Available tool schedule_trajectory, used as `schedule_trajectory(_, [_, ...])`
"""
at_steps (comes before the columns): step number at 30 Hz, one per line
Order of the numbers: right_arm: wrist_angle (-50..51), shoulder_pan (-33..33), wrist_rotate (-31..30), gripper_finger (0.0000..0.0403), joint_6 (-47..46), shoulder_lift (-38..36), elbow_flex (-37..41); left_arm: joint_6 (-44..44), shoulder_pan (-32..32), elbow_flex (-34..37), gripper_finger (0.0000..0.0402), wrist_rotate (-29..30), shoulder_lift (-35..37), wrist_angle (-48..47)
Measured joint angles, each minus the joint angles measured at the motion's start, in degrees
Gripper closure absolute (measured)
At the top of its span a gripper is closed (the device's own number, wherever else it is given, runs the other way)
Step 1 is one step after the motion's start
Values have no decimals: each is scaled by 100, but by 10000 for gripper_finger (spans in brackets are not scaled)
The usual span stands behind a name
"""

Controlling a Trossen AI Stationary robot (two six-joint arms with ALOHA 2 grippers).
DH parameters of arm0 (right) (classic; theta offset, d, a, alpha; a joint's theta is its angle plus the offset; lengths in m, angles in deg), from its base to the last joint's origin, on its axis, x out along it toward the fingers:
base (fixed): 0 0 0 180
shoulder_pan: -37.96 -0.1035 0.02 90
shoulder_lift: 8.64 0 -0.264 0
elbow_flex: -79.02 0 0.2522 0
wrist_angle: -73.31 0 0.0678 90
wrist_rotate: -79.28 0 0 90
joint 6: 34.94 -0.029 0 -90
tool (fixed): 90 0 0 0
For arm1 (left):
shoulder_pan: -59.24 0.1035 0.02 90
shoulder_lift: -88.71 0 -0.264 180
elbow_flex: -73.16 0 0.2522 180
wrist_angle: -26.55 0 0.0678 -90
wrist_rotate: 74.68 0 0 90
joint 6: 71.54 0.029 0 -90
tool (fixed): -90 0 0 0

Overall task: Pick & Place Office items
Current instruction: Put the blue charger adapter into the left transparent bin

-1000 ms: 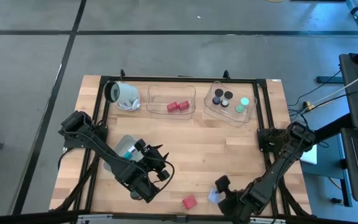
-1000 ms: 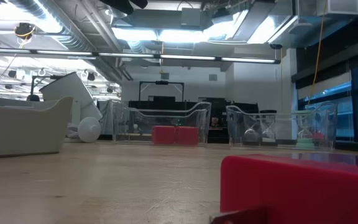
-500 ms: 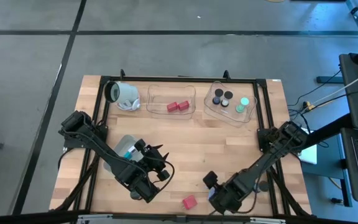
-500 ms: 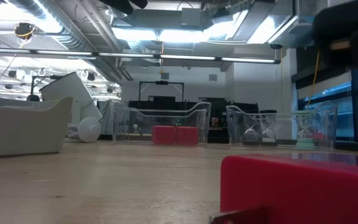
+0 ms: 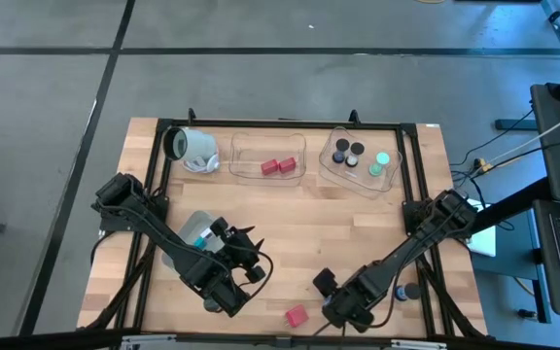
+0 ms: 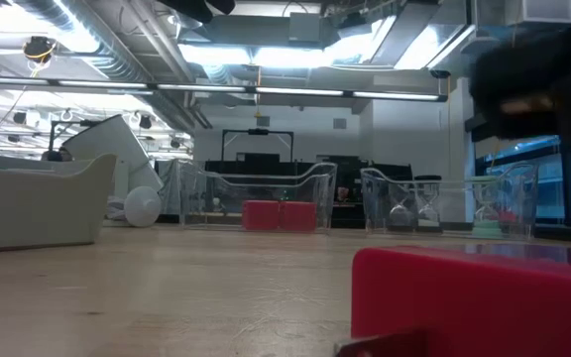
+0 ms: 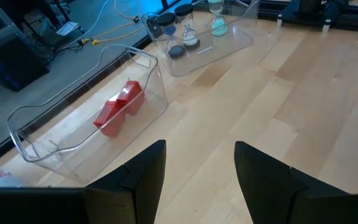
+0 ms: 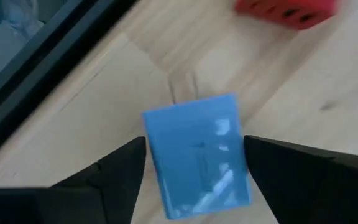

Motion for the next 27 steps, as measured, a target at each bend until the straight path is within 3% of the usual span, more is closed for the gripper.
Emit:
schedule_trajectory(7, [-261,-2,-70,144,-75,5,163,5,0,0,215,-116,0,-2])
schedule_trajectory(12, [-263,-2,-70,177,-435,5,163,7,0,0,215,-116,0,-2])
schedule_trajectory(21, [565,-2,-78,192,-1903,-61,-495,-6,0,0,215,-57,0,2])
schedule_trajectory(27, [1381,-105,-960,180,-2532,-456,-1315,143,9,0,215,-55,0,87])
